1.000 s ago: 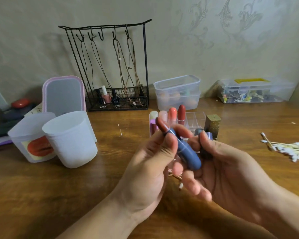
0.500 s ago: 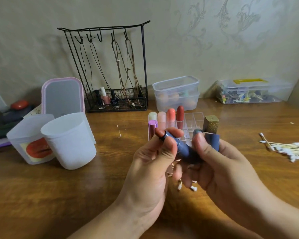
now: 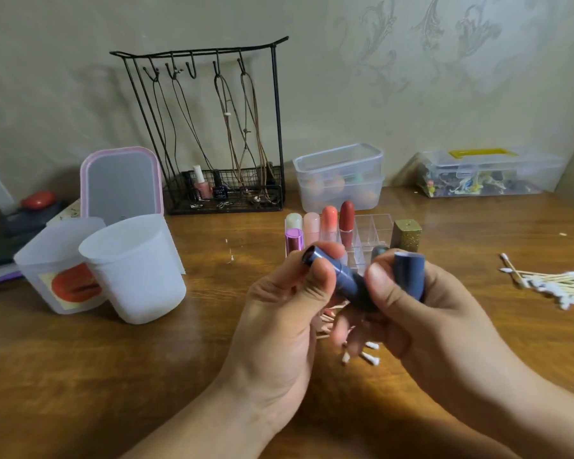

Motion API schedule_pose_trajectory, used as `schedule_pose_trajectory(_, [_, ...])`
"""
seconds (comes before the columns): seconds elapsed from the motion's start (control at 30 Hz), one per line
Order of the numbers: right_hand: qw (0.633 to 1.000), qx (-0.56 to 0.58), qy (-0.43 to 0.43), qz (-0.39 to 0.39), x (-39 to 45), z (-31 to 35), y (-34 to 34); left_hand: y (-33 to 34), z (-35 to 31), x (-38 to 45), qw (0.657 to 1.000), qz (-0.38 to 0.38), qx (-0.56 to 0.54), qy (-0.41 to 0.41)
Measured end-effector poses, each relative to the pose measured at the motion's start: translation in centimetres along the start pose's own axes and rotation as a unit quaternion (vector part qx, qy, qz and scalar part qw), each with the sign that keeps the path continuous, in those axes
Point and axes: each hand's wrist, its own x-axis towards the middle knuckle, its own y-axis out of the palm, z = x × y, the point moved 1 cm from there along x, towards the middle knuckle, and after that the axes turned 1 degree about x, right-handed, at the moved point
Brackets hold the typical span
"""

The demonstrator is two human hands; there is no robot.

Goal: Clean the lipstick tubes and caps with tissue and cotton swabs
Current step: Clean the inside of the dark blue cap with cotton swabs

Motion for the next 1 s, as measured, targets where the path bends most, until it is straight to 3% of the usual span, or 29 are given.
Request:
schedule_pose_trajectory(0.1, [0.997, -0.051, -0.031, -0.049, 0.2, -0.3, -0.6, -0.1, 0.4, 0.2, 0.999, -0.013, 0.02, 0.023])
schedule_pose_trajectory(0.17, [0.975, -0.171, -0.111, -0.094, -0.1, -0.9, -0.9, 0.0, 0.7, 0.1, 0.999, -0.022, 0.007, 0.03])
schedule_pose_trajectory(0.23, [0.928, -0.296, -0.189, -0.126, -0.3, -1.3, -0.9, 0.3, 0.8, -0.1, 0.999, -0.039, -0.005, 0.033])
schedule_pose_trajectory(0.33, [0.849, -0.429, -0.289, -0.106, -0.4, -1.3, -1.0, 0.6, 0.8, -0.4, 0.996, -0.08, -0.009, 0.039])
schedule_pose_trajectory(0.43, [0.788, -0.512, -0.333, -0.079, -0.2, -1.4, -1.2, 0.8, 0.9, -0.4, 0.996, -0.079, -0.015, 0.049])
schedule_pose_trajectory(0.47, [0.786, -0.516, -0.33, -0.078, -0.2, -1.3, -1.3, 0.8, 0.9, -0.4, 0.995, -0.082, -0.015, 0.048])
schedule_pose_trajectory(0.5, [0.805, -0.497, -0.314, -0.082, -0.1, -1.3, -1.3, 0.6, 0.9, -0.3, 0.996, -0.082, -0.008, 0.046])
schedule_pose_trajectory(0.6, [0.934, -0.277, -0.201, -0.099, 0.0, -0.4, -0.6, 0.4, 0.9, -0.2, 0.996, -0.022, 0.074, 0.05])
schedule_pose_trajectory(0.67, [0.973, -0.148, -0.152, -0.087, 0.1, -0.1, -0.5, 0.6, 1.0, -0.4, 0.99, 0.019, 0.132, 0.041])
schedule_pose_trajectory(0.83, [0.973, -0.198, -0.122, -0.014, -0.1, 0.5, -1.1, 0.4, 0.5, -0.4, 0.983, -0.016, 0.178, 0.047])
schedule_pose_trajectory(0.9, [0.957, -0.253, -0.139, -0.034, -0.1, 1.0, -1.9, -0.2, 0.2, 0.1, 0.973, -0.048, 0.214, 0.071])
schedule_pose_trajectory(1.0, [0.961, -0.228, -0.144, -0.057, 0.3, 1.7, -3.0, -0.5, 0.1, 0.4, 0.961, -0.034, 0.261, 0.079])
